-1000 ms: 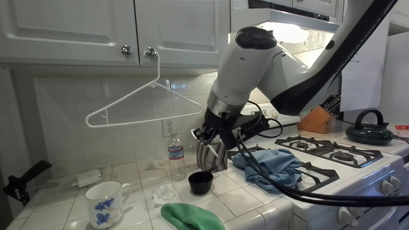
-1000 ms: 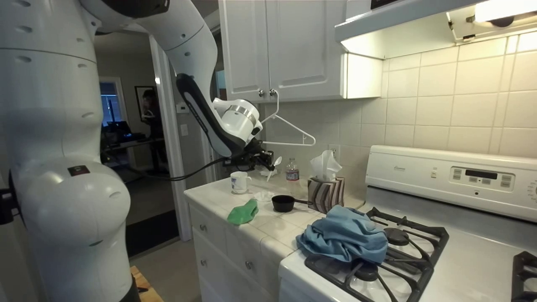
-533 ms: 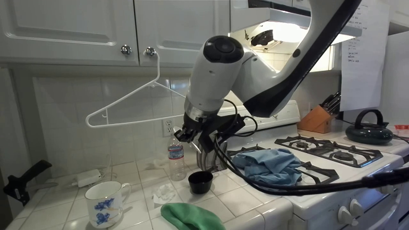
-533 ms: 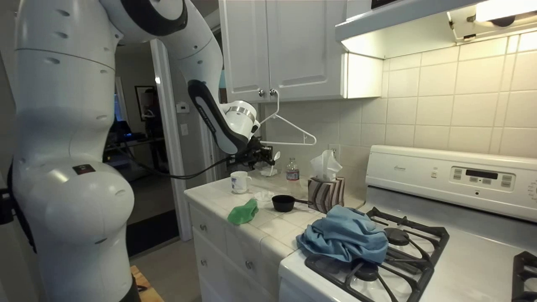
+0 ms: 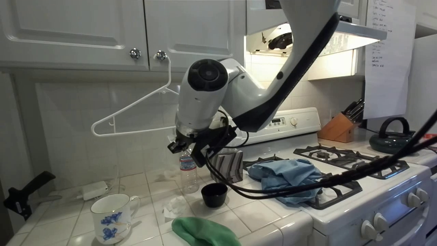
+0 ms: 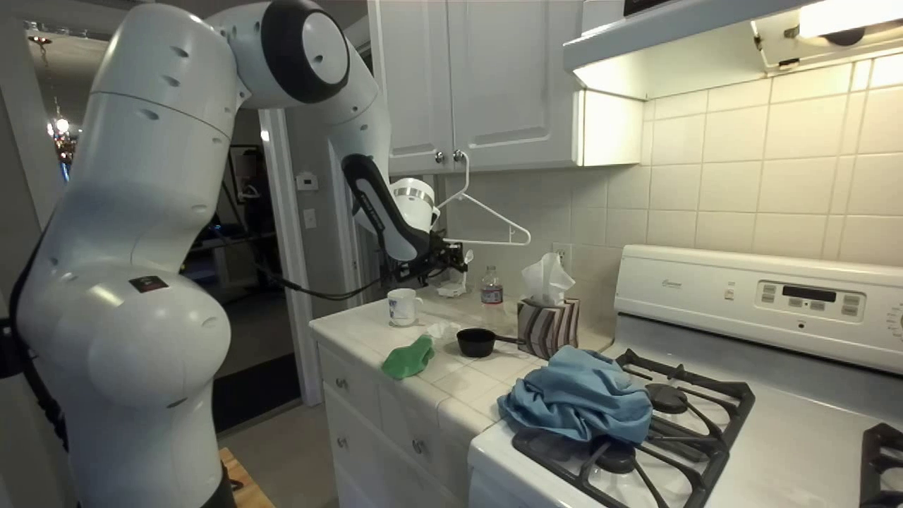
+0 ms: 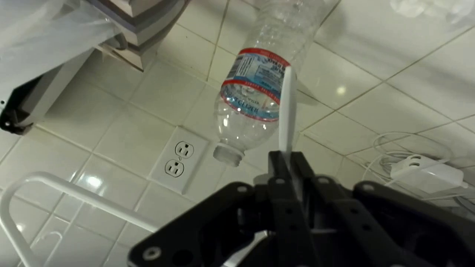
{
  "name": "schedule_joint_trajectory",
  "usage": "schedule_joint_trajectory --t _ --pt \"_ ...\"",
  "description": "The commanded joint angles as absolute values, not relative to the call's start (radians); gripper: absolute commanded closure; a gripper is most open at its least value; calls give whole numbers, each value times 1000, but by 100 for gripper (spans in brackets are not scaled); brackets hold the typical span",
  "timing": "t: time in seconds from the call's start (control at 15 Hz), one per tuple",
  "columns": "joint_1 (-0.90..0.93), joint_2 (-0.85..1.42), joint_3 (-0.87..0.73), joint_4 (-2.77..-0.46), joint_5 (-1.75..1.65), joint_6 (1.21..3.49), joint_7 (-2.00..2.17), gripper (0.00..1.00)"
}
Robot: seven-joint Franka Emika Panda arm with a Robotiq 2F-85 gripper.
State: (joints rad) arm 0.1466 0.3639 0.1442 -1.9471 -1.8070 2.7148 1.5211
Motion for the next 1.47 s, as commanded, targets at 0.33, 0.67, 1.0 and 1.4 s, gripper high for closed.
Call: schedule_joint_trajectory --t 0.33,0.67,1.0,1.4 --pt "203 455 152 -1769 -2008 2626 1654 98" --pt "198 437 145 -1772 -2094 2590 1741 98" --pt "188 435 139 -1776 -2167 2562 1828 98" --pt "176 467 137 -1754 -2205 2573 1859 98"
